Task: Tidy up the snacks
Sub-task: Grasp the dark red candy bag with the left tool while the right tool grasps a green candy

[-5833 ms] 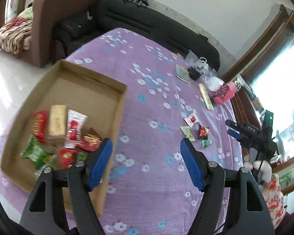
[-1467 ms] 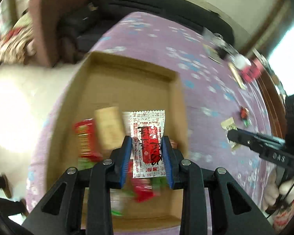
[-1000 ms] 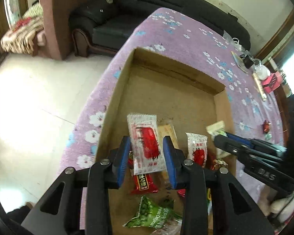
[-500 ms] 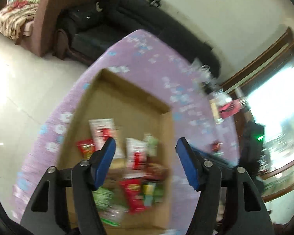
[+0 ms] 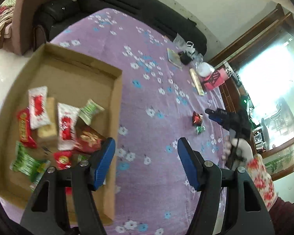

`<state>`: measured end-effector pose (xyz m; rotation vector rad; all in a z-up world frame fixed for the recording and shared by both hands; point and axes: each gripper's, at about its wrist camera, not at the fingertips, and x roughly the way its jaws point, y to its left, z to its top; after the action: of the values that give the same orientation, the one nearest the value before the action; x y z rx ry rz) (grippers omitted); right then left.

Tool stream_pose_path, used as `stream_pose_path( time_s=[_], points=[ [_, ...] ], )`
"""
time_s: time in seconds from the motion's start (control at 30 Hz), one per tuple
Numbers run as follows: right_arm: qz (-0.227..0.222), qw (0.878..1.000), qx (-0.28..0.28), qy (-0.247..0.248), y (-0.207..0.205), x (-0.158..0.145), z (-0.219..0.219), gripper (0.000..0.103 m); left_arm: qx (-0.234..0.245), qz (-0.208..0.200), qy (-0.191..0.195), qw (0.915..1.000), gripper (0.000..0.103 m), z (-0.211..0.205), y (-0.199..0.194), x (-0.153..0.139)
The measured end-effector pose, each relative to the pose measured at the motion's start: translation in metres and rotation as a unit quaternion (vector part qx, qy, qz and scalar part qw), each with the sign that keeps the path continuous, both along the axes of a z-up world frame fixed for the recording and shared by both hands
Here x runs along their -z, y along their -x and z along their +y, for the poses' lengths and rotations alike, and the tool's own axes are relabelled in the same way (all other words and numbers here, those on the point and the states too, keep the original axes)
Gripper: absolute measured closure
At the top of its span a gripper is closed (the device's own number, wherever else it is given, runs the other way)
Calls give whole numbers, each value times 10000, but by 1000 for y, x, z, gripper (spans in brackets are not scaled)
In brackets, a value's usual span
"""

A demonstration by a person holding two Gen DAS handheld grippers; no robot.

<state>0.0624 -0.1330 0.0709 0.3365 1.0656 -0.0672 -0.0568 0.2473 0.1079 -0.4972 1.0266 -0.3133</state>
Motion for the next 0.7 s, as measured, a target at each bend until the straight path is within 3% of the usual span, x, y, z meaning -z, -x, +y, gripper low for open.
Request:
stream_pose_path(
  time_s=[0.1, 0.23, 0.3, 0.37, 0.43, 0.6, 0.7],
  points=[
    [266, 9993, -42, -272, -17, 22, -13, 70, -13, 24, -151, 9999, 36, -17, 1, 1],
    [450, 9933, -872, -615, -13, 32, 16, 70, -67, 72, -226, 9997, 36, -31, -1, 5],
    [597, 9836, -1509, -790, -4, 35, 41, 71, -64, 94, -228, 9997, 36, -39, -3, 7],
    [771, 9664, -2261, -946, 8, 38, 69, 71, -26, 99, -264, 9996, 36, -48, -5, 9],
    [706, 9561, -2625, -1090, 23, 31, 76, 71, 47, 94, -360, 9993, 36, -58, -6, 11],
    [250, 9823, -1280, -1343, 35, 4, -9, 70, 263, 197, -320, 9989, 36, -79, -7, 19],
    [331, 9863, -742, -1435, 42, 7, -50, 67, 367, 255, -340, 9984, 36, -90, -9, 26]
  ],
)
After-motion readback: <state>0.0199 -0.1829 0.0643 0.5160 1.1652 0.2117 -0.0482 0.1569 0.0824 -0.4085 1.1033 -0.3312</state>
